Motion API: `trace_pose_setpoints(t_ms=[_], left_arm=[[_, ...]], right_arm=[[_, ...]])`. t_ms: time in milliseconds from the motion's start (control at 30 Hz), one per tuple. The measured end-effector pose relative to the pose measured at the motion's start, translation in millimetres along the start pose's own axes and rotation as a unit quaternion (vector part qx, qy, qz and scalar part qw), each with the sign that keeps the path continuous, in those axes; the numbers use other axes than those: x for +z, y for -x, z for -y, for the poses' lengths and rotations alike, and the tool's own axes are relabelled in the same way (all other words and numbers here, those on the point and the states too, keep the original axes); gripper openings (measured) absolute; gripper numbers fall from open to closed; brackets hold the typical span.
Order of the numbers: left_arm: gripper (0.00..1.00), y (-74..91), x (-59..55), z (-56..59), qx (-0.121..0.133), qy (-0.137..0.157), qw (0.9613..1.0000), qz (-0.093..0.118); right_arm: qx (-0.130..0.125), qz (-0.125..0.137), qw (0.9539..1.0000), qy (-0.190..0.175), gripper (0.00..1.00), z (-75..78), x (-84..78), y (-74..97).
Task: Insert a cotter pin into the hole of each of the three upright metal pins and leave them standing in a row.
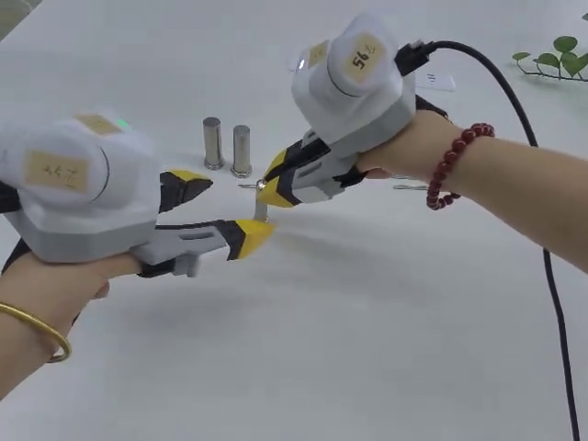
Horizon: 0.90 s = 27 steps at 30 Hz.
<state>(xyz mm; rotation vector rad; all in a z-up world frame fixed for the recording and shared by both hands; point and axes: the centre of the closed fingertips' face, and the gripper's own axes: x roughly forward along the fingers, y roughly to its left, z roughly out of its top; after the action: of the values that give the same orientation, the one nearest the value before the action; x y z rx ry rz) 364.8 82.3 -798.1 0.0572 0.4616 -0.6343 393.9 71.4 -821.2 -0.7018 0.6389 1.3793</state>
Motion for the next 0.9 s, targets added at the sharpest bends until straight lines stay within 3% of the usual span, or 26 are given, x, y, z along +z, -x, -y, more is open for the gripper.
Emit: trace_pose_setpoints(t_ms=[300,600,900], left_arm=[[0.50,8.5,8.8,4.6,-0.001,0.001,0.9999,0.014],[0.50,11.5,7.8,8.7,-0.002,0.000,0.9999,0.013],[0.51,20.6,10.7,7.7,0.009,-0.009,0.9997,0.022]], right_arm=[[-0.012,-0.005,0.9998,-0.014,0.12,2.6,-0.1,-0.9],[-0.015,-0.011,0.9995,-0.025,0.17,3.3,-3.9,0.3],[-0.011,0.033,0.9969,-0.070,0.21,6.1,12.4,12.7]])
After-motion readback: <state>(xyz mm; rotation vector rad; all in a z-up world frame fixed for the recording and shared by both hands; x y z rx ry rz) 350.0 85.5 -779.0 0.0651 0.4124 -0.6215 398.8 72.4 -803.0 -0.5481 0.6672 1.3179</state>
